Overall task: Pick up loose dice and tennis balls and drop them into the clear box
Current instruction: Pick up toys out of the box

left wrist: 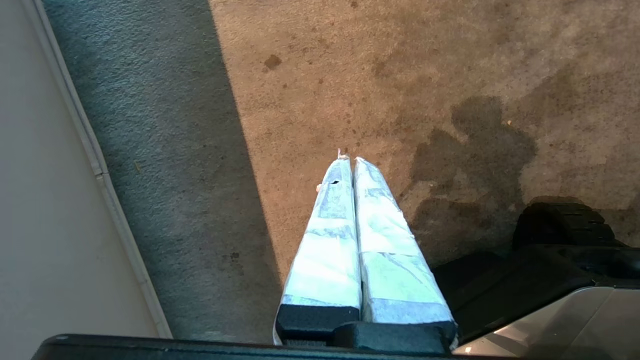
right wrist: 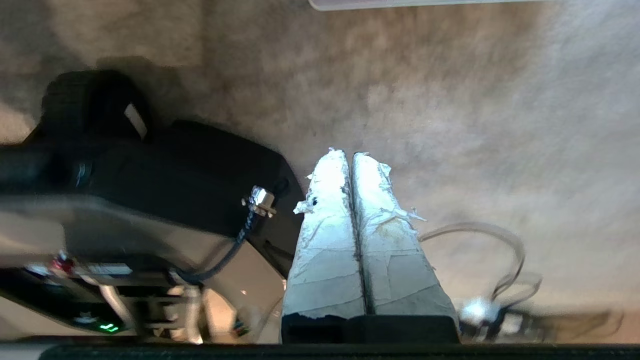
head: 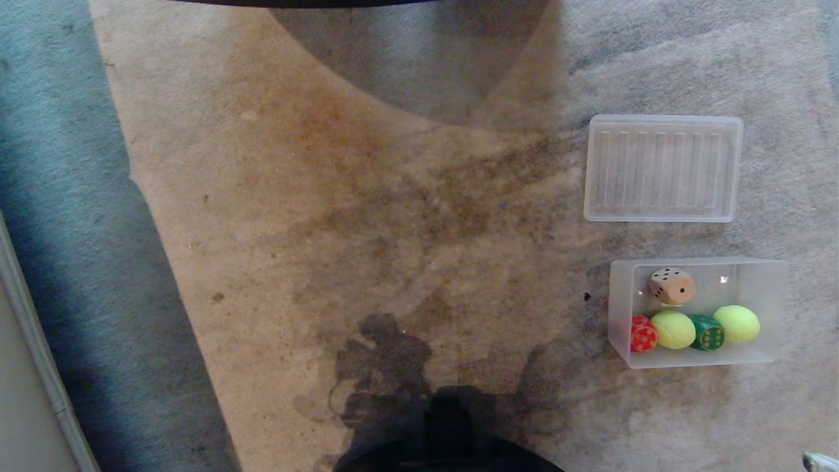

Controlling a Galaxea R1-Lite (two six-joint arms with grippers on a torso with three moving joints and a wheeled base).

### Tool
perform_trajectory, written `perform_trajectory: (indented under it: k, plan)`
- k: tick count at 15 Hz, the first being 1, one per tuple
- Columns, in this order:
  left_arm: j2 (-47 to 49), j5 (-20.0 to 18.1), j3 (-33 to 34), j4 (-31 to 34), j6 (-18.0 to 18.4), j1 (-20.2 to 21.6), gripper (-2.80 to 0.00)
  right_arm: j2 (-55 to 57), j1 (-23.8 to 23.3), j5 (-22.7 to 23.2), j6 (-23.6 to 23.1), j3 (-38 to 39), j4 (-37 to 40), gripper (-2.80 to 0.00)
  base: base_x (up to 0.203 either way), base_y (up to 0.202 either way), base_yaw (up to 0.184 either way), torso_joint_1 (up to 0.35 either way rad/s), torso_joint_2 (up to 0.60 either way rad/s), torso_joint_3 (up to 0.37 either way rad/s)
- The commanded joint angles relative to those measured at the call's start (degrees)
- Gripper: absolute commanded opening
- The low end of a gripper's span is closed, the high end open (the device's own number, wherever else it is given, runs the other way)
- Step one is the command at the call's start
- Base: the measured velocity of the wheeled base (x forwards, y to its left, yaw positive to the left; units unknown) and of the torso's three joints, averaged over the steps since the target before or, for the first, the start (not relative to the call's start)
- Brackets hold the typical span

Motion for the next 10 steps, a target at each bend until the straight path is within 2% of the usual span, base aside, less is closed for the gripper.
perform_trajectory:
  k: [1,3,6,10]
  plan:
    - [-0.02,0.05,0.00,0.02,-0.04,0.00,-2.80,-16.05,0.04,0.39,-1.78,1.16,4.92,-2.80,0.000,0.000,0.000,0.000,0.00,0.000]
    - [-0.02,0.05,0.00,0.02,-0.04,0.00,-2.80,-24.62,0.27,0.30,-4.06,3.69,9.76,-2.80,0.000,0.000,0.000,0.000,0.00,0.000]
    - [-0.02,0.05,0.00,0.02,-0.04,0.00,-2.80,-34.52,0.87,-1.77,-5.17,10.49,-1.75,-2.80,0.000,0.000,0.000,0.000,0.00,0.000]
    - [-0.02,0.05,0.00,0.02,-0.04,0.00,-2.80,-34.62,0.92,-1.93,-5.28,10.60,-1.98,-2.80,0.000,0.000,0.000,0.000,0.00,0.000]
